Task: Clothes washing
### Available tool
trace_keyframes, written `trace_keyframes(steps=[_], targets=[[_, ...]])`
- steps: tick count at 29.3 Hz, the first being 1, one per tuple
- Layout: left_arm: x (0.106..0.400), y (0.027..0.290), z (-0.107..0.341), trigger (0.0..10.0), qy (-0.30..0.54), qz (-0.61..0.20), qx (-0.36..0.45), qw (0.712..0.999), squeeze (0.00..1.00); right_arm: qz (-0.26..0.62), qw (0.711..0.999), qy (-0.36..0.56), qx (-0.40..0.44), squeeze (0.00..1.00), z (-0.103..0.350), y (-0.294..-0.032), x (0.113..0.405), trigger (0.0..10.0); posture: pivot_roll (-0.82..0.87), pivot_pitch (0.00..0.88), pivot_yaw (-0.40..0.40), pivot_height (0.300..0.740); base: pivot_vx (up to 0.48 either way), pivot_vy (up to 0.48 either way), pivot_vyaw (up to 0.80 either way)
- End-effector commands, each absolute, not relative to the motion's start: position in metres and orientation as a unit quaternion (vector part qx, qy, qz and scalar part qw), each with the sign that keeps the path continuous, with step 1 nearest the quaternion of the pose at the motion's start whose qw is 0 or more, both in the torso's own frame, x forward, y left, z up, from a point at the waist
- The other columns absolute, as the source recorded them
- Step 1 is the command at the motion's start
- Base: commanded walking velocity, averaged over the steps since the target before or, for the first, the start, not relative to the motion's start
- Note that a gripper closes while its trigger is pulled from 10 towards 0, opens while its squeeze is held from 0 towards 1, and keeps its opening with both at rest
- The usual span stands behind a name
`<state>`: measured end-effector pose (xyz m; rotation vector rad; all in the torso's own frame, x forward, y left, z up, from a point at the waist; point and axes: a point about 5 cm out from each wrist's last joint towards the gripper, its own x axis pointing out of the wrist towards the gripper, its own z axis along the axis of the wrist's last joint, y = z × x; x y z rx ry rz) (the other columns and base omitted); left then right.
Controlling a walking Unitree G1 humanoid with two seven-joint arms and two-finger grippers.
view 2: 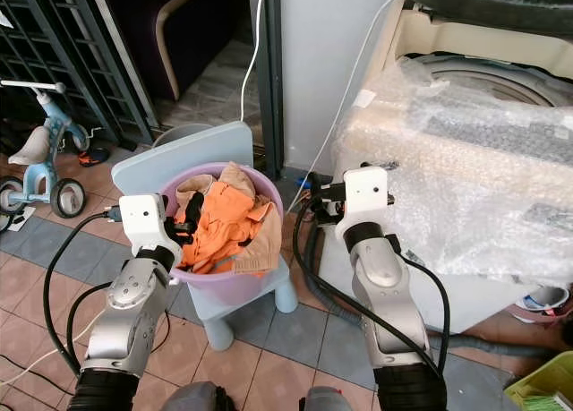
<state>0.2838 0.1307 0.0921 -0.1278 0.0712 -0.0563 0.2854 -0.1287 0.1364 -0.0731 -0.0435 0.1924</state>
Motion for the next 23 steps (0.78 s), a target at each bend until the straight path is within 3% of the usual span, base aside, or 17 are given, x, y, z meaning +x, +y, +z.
trace_keyframes(steps=[1,7,15,19,23], targets=[[0.283,0.138,0.09,10.0,0.041,-0.018,-0.056,0.997,0.0,0.139,0.989,-0.032,-0.036,0.0,0.14,-0.111,0.283,10.0,-0.1,0.109,0.016,0.74,0.398,0.0,0.8],[0.282,0.137,0.088,10.0,0.048,-0.013,-0.054,0.997,0.0,0.146,0.988,-0.024,-0.032,0.0,0.136,-0.109,0.282,10.0,-0.09,0.107,0.015,0.74,0.133,0.0,0.8],[0.282,0.14,0.087,10.0,0.057,0.009,-0.041,0.997,0.0,0.167,0.984,0.03,-0.056,0.0,0.12,-0.109,0.286,10.0,-0.08,0.111,0.011,0.74,0.0,0.0,0.0],[0.281,0.144,0.086,10.0,0.061,0.022,-0.035,0.997,0.0,0.194,0.977,0.036,-0.084,0.0,0.117,-0.106,0.286,10.0,-0.08,0.121,0.009,0.74,0.0,0.0,0.64],[0.275,0.148,0.075,10.0,0.115,0.015,-0.057,0.992,0.0,0.182,0.979,0.047,-0.079,0.0,0.115,-0.107,0.289,10.0,-0.07,0.125,0.005,0.74,0.0,0.0,0.8]])
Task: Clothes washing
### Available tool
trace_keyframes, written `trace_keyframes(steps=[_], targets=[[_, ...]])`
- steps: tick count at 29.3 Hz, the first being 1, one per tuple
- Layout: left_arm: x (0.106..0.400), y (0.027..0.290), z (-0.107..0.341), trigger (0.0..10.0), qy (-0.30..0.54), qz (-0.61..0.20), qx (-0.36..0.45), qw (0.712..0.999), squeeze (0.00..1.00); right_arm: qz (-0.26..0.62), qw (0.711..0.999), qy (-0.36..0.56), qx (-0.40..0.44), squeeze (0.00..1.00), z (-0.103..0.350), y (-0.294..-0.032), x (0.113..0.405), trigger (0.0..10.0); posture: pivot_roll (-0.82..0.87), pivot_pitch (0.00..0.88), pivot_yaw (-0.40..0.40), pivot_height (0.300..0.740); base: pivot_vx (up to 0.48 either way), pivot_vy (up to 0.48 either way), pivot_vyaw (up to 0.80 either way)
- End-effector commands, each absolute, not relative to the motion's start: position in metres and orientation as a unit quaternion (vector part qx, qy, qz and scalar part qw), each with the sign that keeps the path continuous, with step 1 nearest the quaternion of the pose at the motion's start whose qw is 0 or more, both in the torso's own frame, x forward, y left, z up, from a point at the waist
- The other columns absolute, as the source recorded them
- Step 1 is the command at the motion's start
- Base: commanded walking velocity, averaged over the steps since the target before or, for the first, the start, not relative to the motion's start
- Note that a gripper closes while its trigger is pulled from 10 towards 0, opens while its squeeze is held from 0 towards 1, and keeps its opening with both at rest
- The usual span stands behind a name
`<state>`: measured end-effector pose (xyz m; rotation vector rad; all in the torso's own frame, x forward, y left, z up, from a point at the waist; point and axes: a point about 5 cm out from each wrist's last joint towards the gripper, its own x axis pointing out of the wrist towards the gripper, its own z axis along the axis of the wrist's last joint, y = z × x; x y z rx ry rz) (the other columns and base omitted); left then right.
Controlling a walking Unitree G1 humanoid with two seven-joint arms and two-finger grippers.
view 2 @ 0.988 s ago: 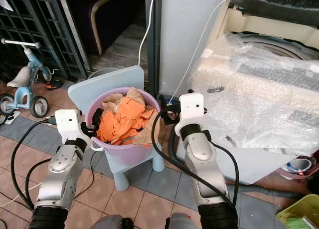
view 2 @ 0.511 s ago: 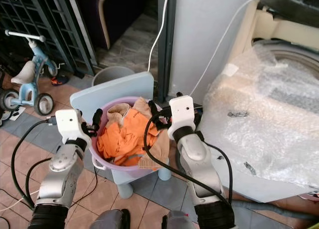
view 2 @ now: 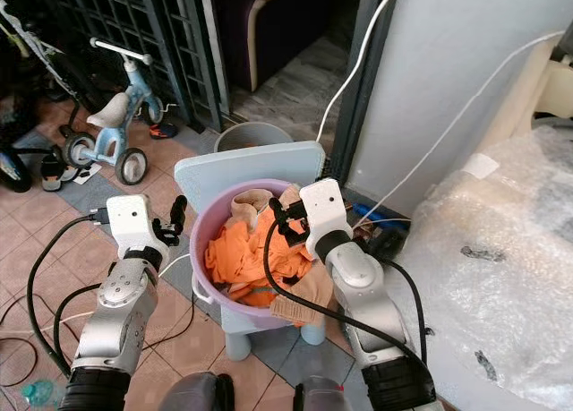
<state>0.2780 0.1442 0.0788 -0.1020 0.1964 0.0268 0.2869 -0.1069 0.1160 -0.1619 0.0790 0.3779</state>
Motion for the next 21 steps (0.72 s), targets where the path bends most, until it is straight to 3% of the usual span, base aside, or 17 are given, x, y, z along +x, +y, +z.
trace_keyframes(steps=[1,6,12,15,21], targets=[[0.274,0.148,0.074,10.0,0.12,0.005,-0.052,0.991,0.0,0.176,0.98,0.054,-0.082,0.0,0.113,-0.107,0.292,10.0,-0.06,0.129,0.003,0.74,0.0,0.0,0.0],[0.273,0.147,0.074,10.0,0.124,-0.003,-0.048,0.991,0.0,0.166,0.981,0.059,-0.087,0.0,0.112,-0.107,0.295,10.0,-0.05,0.13,0.001,0.74,0.0,0.0,0.16],[0.255,0.147,0.069,10.0,0.168,-0.041,-0.037,0.984,0.0,0.118,0.97,0.165,-0.136,0.0,0.078,-0.119,0.311,10.0,0.02,0.172,-0.015,0.74,0.0,0.0,0.0],[0.241,0.143,0.061,10.0,0.213,-0.072,-0.041,0.973,0.0,0.091,0.961,0.232,-0.117,0.0,0.059,-0.131,0.312,10.0,0.04,0.188,-0.022,0.74,0.0,0.0,0.0],[0.229,0.143,0.061,10.0,0.233,-0.087,-0.024,0.968,0.0,0.103,0.95,0.283,-0.084,0.0,0.04,-0.133,0.307,10.0,0.06,0.205,-0.018,0.74,0.0,0.0,0.0]])
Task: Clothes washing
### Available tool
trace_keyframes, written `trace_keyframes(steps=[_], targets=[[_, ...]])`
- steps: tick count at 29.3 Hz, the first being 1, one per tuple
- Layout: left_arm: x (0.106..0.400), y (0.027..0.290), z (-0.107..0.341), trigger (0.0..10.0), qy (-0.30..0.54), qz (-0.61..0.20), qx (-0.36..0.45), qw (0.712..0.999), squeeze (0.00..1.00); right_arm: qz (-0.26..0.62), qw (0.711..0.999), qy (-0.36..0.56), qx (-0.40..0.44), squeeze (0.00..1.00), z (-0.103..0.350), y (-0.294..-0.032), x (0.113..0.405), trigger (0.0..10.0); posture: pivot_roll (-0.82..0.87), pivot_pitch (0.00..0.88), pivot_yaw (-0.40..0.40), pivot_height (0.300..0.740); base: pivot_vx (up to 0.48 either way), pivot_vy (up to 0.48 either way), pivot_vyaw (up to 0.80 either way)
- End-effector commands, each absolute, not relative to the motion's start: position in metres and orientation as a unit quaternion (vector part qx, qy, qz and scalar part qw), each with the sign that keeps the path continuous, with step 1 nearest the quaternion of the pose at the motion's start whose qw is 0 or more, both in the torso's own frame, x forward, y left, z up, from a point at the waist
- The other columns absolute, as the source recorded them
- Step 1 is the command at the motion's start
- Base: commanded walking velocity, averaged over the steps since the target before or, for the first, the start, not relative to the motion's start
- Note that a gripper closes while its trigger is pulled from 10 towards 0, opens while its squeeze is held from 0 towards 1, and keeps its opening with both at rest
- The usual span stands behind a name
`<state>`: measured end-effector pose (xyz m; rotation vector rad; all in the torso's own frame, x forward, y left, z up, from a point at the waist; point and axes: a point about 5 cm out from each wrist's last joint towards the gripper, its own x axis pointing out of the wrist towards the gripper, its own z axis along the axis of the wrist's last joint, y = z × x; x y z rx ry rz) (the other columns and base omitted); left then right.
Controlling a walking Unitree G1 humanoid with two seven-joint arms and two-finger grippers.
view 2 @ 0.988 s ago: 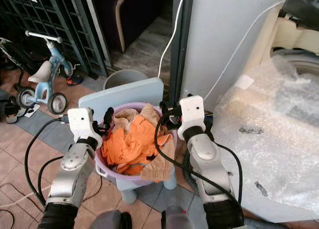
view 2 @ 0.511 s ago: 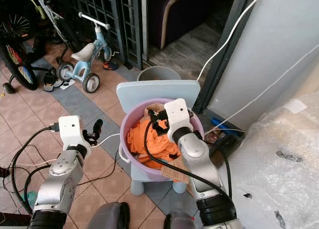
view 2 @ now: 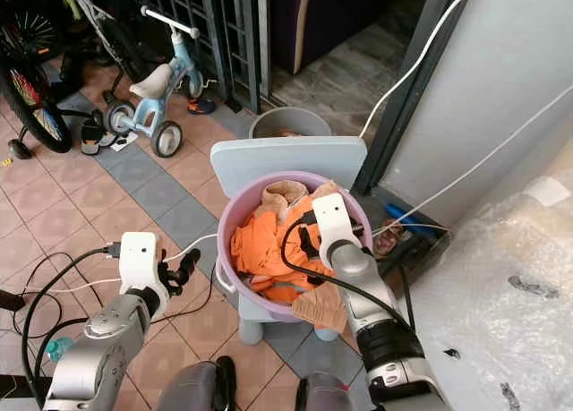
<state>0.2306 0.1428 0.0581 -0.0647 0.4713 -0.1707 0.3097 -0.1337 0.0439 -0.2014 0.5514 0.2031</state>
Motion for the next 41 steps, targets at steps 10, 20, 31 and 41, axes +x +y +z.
trace_keyframes(steps=[10,20,31,41], targets=[[0.209,0.15,0.069,10.0,0.257,-0.089,-0.013,0.962,0.0,0.213,0.929,0.259,-0.157,0.0,0.031,-0.101,0.313,1.6,0.1,0.28,-0.014,0.74,0.0,0.0,0.0],[0.203,0.15,0.073,10.0,0.268,-0.086,-0.012,0.959,0.0,0.211,0.936,0.244,-0.142,0.0,0.031,-0.087,0.317,0.0,0.11,0.291,-0.017,0.74,0.0,0.0,0.0],[0.213,0.148,0.071,10.0,0.269,-0.083,-0.015,0.959,0.0,0.158,0.952,0.254,-0.056,0.0,0.027,-0.106,0.317,0.0,0.08,0.265,-0.029,0.74,0.0,0.0,0.0],[0.223,0.148,0.07,10.0,0.262,-0.073,-0.006,0.962,0.0,0.125,0.961,0.247,-0.005,0.0,0.034,-0.114,0.326,0.0,0.09,0.225,-0.031,0.74,0.0,0.0,0.0]])
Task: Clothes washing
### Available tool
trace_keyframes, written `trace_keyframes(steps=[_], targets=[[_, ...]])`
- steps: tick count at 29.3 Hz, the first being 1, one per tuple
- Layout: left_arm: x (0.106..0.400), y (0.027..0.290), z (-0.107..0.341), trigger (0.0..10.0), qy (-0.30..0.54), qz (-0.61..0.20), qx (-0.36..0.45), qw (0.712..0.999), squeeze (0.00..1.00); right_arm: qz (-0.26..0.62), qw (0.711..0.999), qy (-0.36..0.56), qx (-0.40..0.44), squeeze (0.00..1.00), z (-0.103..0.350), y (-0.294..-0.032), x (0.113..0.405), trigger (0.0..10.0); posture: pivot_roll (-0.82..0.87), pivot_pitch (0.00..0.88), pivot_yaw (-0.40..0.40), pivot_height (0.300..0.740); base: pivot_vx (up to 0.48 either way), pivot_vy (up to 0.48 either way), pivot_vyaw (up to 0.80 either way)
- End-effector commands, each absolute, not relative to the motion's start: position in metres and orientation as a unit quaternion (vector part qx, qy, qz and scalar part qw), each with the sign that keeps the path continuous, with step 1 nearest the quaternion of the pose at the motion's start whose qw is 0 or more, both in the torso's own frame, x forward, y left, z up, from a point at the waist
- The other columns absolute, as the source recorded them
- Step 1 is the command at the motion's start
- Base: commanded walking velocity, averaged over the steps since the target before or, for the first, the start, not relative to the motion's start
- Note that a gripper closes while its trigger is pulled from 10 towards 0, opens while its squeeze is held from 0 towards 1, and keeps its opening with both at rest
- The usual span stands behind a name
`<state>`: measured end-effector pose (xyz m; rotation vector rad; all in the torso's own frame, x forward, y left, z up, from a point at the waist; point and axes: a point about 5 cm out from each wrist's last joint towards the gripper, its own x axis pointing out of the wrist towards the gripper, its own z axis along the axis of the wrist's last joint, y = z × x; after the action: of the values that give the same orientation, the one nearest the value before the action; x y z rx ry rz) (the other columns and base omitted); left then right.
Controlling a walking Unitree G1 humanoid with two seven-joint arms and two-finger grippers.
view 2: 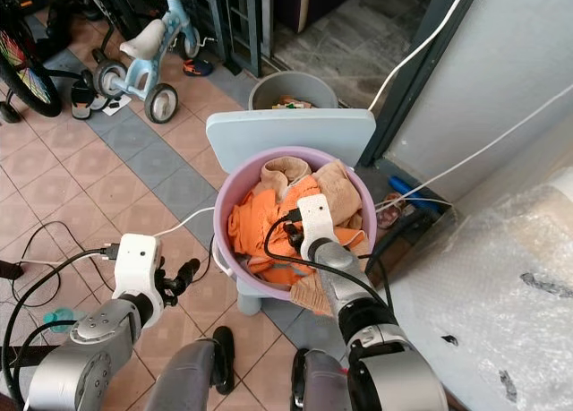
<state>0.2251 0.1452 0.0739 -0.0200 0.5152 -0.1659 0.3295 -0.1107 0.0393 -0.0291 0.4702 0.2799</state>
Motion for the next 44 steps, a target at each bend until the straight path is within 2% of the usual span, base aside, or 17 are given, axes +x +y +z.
trace_keyframes(steps=[1,11,20,26,28,30,32,33,35,37,38,39,44], targets=[[0.225,0.149,0.07,10.0,0.259,-0.071,-0.005,0.963,0.0,0.12,0.963,0.242,0.008,0.0,0.036,-0.114,0.328,0.0,0.09,0.217,-0.03,0.74,0.0,0.0,0.0],[0.238,0.147,0.07,10.0,0.247,-0.072,0.004,0.966,0.0,0.109,0.964,0.239,0.04,0.0,0.043,-0.12,0.337,0.0,0.08,0.167,-0.022,0.74,0.0,0.0,0.0],[0.249,0.146,0.065,10.0,0.234,-0.08,0.017,0.969,0.0,0.076,0.979,0.166,0.089,0.0,0.071,-0.141,0.352,0.0,0.04,0.103,-0.019,0.74,0.0,0.0,0.0],[0.252,0.143,0.063,10.0,0.228,-0.085,0.017,0.97,0.0,0.09,0.991,0.039,0.096,0.0,0.111,-0.144,0.351,0.0,0.02,0.075,-0.014,0.74,0.0,0.0,0.0],[0.255,0.143,0.062,10.0,0.226,-0.087,0.016,0.97,0.0,0.079,0.984,-0.031,0.155,0.0,0.132,-0.141,0.338,0.0,0.0,0.069,-0.002,0.74,0.0,0.0,0.0],[0.256,0.143,0.061,10.0,0.226,-0.087,0.016,0.97,0.0,0.079,0.982,-0.039,0.168,0.0,0.135,-0.14,0.336,0.0,-0.01,0.07,0.006,0.74,0.0,0.0,0.0],[0.257,0.142,0.061,10.0,0.225,-0.09,0.017,0.97,0.0,0.09,0.977,-0.049,0.185,0.0,0.139,-0.137,0.332,0.0,-0.01,0.07,0.006,0.74,0.0,0.0,0.0],[0.261,0.14,0.061,10.0,0.224,-0.101,0.02,0.969,0.0,0.146,0.97,-0.049,0.187,0.0,0.145,-0.121,0.326,0.0,-0.03,0.067,0.024,0.74,0.0,0.0,0.0],[0.262,0.139,0.062,10.0,0.224,-0.106,0.022,0.969,0.0,0.173,0.968,-0.045,0.178,0.0,0.146,-0.114,0.323,0.0,-0.04,0.069,0.031,0.74,0.0,0.0,0.0],[0.267,0.137,0.063,10.0,0.221,-0.11,0.024,0.969,0.0,0.232,0.966,-0.014,0.111,0.0,0.134,-0.101,0.315,0.0,-0.05,0.082,0.039,0.74,0.0,0.0,0.0],[0.267,0.137,0.063,10.0,0.221,-0.11,0.024,0.969,0.0,0.232,0.966,-0.014,0.111,0.0,0.134,-0.101,0.315,0.0,-0.05,0.082,0.039,0.74,0.0,0.0,0.0],[0.271,0.136,0.064,10.0,0.216,-0.11,0.025,0.97,0.0,0.271,0.961,0.001,0.054,0.0,0.125,-0.096,0.304,0.0,-0.05,0.082,0.034,0.74,0.0,0.0,0.0],[0.273,0.137,0.068,10.0,0.201,-0.099,0.012,0.975,0.0,0.304,0.947,-0.003,0.104,0.0,0.133,-0.103,0.287,0.0,-0.05,0.085,0.032,0.74,0.0,0.0,0.0]])
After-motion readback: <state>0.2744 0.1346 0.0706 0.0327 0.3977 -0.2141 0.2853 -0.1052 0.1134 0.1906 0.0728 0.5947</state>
